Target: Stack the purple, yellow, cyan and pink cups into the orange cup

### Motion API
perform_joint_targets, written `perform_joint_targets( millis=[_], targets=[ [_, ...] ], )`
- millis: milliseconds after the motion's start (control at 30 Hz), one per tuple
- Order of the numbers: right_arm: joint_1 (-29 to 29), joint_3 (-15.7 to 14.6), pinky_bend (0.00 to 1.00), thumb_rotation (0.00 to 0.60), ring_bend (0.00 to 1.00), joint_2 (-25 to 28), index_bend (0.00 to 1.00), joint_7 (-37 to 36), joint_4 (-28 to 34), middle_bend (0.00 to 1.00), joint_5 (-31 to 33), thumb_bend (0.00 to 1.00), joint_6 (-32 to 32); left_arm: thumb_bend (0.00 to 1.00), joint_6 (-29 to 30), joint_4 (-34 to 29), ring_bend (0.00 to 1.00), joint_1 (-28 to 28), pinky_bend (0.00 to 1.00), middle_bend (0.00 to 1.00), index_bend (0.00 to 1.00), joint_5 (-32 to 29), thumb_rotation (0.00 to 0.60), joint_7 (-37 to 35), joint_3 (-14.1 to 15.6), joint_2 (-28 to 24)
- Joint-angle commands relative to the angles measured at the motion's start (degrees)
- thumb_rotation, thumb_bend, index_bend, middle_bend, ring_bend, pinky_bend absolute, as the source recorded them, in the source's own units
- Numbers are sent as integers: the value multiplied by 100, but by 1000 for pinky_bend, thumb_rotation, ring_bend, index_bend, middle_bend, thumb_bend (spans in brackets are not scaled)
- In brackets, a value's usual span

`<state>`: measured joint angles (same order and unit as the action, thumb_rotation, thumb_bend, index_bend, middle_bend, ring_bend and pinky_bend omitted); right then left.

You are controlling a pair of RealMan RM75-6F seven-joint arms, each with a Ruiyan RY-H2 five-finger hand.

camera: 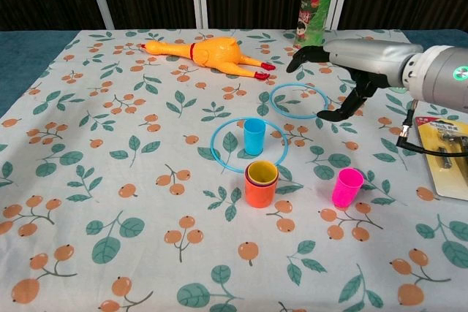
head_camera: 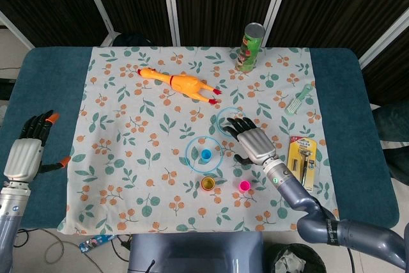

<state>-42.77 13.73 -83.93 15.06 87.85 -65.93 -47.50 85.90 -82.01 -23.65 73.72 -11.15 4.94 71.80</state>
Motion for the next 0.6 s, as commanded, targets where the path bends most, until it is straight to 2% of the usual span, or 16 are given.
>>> perform_joint_targets(
  millis=[33, 267, 600],
  targets=[
    [-90, 1, 61, 600, 0, -94, 189, 34, -45, 0, 57, 410, 54, 144, 151, 272, 0, 235, 0, 0, 73, 115, 600, -256, -13, 136],
    [-268, -36, 61, 600, 0, -283, 248, 123, -50, 0, 197, 411, 111, 144, 55, 522, 0, 401, 0, 0, 73, 246, 600, -414, -168, 291],
    [-474, -74, 80, 600, 0, -637, 272, 234, -193, 0, 283, 411, 106, 145, -169, 548, 0, 488, 0, 0, 73, 252, 600, -293, -352, 336]
  ],
)
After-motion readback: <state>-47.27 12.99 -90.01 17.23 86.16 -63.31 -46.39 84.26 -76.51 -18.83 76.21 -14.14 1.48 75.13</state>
